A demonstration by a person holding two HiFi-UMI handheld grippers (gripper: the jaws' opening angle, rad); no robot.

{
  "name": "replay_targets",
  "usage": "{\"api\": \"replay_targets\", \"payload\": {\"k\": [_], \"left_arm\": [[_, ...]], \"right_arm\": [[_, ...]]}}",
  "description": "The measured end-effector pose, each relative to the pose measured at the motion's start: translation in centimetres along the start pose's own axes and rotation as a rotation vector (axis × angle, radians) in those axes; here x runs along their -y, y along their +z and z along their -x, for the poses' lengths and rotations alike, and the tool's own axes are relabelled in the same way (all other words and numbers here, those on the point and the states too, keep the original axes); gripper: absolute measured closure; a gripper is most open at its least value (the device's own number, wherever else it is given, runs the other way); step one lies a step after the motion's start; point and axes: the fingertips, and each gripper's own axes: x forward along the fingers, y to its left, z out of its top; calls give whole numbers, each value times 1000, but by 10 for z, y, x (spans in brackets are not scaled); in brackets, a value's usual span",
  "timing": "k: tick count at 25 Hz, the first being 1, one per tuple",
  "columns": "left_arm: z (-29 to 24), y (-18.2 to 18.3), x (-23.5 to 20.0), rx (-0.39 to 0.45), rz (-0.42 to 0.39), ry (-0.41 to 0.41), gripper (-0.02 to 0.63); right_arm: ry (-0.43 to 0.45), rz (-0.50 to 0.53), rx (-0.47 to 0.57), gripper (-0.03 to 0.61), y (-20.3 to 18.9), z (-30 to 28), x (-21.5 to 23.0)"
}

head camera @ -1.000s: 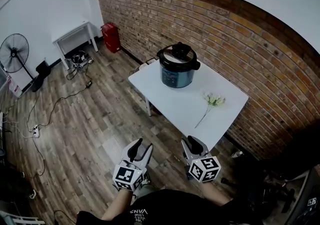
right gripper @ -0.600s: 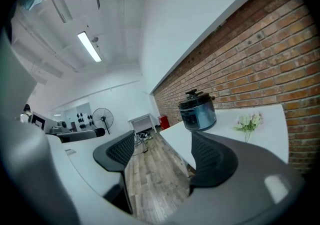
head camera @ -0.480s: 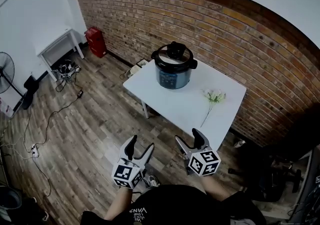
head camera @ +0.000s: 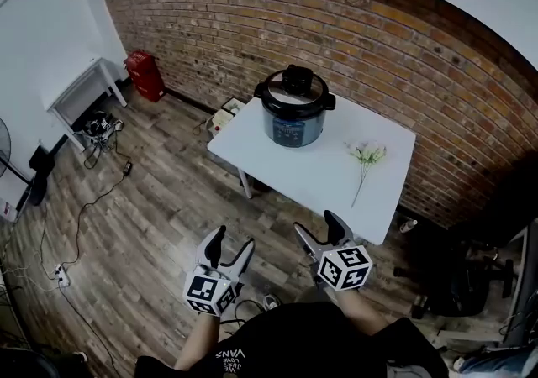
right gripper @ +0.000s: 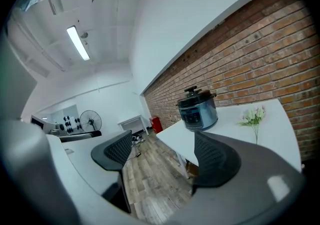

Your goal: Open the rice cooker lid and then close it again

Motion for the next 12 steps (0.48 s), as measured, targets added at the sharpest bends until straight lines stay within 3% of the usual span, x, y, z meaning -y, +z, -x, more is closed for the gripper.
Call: {"api": "replay_targets", "payload": {"k": [12], "left_arm": [[-49, -5, -37, -15, 3, -35, 324]], "right_arm": [[-48, -46, 0, 195, 12, -50, 32]]}}
